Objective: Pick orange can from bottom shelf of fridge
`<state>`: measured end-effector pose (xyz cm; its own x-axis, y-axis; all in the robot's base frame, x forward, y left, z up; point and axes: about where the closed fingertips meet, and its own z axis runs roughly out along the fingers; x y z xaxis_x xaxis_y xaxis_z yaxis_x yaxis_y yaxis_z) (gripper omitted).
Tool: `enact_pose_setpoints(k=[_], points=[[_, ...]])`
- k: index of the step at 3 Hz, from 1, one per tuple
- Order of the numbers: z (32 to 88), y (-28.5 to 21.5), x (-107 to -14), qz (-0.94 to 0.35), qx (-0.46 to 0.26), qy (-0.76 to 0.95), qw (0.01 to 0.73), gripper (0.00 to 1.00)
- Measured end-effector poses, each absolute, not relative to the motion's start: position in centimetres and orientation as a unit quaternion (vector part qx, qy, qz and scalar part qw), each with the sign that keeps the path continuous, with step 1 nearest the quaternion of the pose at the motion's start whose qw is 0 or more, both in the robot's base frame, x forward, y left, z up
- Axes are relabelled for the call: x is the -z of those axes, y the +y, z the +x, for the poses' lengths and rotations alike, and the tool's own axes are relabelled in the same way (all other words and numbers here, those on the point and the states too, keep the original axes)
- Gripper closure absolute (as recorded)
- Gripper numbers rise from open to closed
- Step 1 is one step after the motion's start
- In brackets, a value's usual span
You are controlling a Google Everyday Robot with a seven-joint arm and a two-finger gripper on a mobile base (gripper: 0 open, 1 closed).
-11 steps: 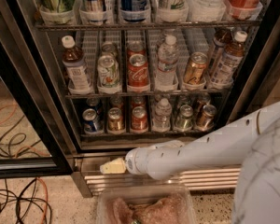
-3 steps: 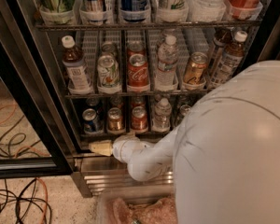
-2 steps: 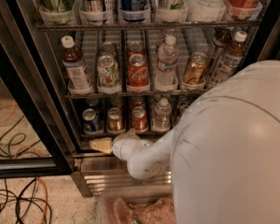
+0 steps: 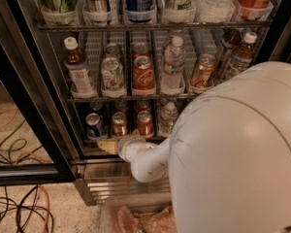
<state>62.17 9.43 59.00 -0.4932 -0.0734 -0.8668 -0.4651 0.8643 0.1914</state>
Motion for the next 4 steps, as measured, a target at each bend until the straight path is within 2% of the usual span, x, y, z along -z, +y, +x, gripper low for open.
enact_pose_setpoints(k=[1, 2, 4], points=[[63.2, 9.2, -58.8, -0.158, -0.197, 0.839, 0.482, 0.14], [63.5, 9.1, -58.9, -0.157, -0.193, 0.839, 0.484, 0.23], [65.0, 8.6, -59.3, -0.154, -0.182, 0.836, 0.494, 0.27]])
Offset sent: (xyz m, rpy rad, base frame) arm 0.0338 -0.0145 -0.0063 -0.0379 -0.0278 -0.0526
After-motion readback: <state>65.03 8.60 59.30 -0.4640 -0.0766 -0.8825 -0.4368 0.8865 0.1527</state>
